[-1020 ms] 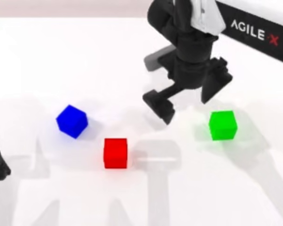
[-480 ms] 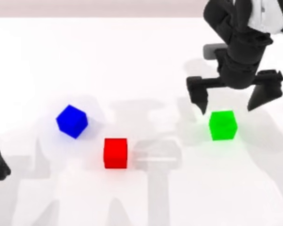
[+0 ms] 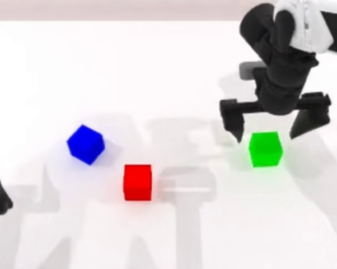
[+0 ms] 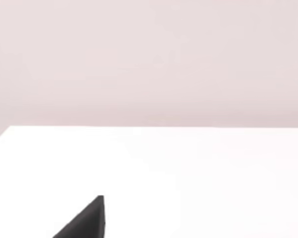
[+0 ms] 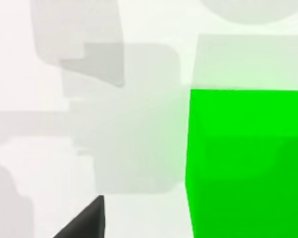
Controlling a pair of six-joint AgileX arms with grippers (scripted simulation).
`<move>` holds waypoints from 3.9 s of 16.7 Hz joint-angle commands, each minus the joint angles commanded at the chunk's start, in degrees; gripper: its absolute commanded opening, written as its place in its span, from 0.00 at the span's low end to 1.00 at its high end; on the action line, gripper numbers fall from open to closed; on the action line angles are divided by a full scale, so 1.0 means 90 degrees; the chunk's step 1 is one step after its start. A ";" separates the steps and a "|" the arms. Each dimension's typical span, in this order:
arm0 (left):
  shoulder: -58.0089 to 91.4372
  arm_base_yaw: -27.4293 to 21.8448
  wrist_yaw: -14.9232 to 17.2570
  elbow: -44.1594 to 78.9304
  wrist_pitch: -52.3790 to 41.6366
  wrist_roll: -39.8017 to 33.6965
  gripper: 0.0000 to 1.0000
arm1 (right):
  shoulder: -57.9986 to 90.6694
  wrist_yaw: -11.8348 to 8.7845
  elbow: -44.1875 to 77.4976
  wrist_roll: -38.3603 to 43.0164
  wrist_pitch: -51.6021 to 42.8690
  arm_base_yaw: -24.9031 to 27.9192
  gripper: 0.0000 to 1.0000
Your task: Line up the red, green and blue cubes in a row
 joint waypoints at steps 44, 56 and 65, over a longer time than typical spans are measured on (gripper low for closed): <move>0.0000 0.0000 0.0000 0.0000 0.0000 0.0000 1.00 | -0.0245 0.0053 0.0167 -0.0041 -0.0252 0.0059 0.00; 0.0000 0.0000 0.0000 0.0000 0.0000 0.0000 1.00 | 0.0069 0.0096 0.0975 0.1924 -0.0802 0.1584 0.00; 0.0000 0.0000 0.0000 0.0000 0.0000 0.0000 1.00 | 0.0127 0.0105 0.1276 0.2727 -0.0998 0.2184 0.00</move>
